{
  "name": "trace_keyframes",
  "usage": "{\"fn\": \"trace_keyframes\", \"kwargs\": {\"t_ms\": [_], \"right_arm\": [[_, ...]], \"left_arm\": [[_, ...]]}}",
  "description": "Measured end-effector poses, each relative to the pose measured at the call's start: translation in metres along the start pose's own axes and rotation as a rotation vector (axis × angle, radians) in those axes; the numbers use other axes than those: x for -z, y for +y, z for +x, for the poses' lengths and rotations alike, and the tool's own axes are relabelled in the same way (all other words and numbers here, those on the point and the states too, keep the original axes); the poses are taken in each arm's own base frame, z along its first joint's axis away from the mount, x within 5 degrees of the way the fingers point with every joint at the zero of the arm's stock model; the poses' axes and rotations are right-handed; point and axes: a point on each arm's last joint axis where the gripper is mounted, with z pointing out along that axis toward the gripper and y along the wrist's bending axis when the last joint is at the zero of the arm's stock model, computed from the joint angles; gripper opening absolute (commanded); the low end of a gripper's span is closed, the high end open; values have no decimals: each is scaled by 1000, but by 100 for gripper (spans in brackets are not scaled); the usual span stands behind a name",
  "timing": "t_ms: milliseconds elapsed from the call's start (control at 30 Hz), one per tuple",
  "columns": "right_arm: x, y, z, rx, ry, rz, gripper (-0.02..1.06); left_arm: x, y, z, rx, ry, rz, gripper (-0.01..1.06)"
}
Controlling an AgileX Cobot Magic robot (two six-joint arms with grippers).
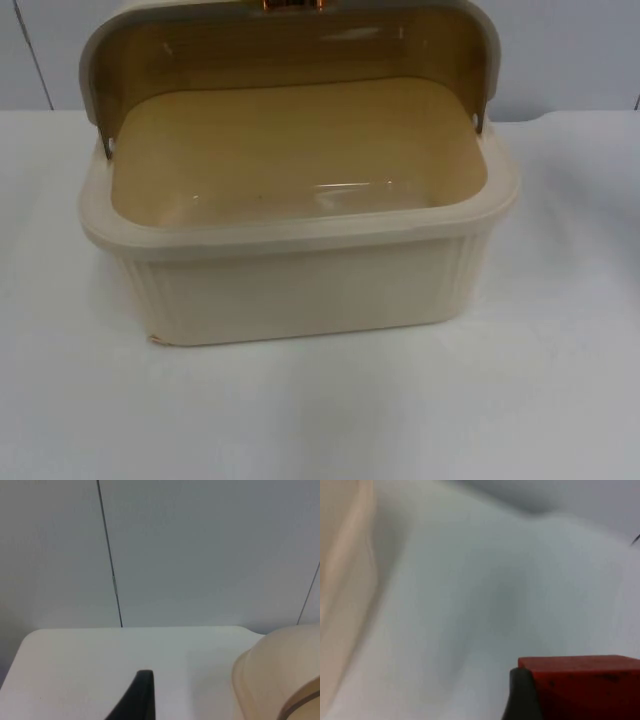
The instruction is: Open the box lid with the left hand, place the block into the box with the right hand, then close the box lid with the left hand.
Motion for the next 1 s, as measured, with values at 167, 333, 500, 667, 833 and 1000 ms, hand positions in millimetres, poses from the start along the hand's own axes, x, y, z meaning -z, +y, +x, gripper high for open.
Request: {"fn": "trace_keyframes", "kwargs": {"t_ms": [167, 333, 500, 667, 833, 1000], "right_arm": [[65, 3, -13, -49, -69, -3, 0], [109, 8, -9, -135, -84, -21, 0], [143, 24, 5, -182, -144, -42, 0], [163, 58, 32, -148, -187, -148, 0], [161, 87, 44, -142, -179, -273, 0], [141, 123, 41, -70, -164, -381, 0]], "left_arm": [[0, 0, 0, 0, 0, 0, 103], [0, 0, 0, 0, 0, 0, 103], [0, 0, 0, 0, 0, 0, 103], [0, 0, 0, 0, 0, 0, 103], [0, 0, 0, 0, 0, 0, 103], [0, 0, 0, 0, 0, 0, 103]]}}
